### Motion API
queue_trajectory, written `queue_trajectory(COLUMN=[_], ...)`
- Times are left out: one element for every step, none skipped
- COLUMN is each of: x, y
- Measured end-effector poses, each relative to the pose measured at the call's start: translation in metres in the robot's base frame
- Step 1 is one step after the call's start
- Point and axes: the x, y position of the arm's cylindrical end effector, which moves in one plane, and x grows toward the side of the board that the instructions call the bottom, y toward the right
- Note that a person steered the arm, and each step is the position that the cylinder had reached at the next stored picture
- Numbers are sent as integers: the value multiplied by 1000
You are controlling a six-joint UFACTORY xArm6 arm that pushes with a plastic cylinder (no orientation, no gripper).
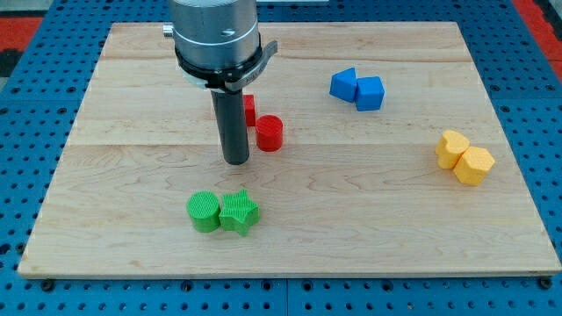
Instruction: Move the red circle bottom left to the red star
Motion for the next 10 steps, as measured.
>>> queue_trajectory(x=[0, -1, -1, -11, -18, -28, -43, -43, -43, -43], y=[41, 79, 80, 80, 80, 80, 80, 80, 75, 30])
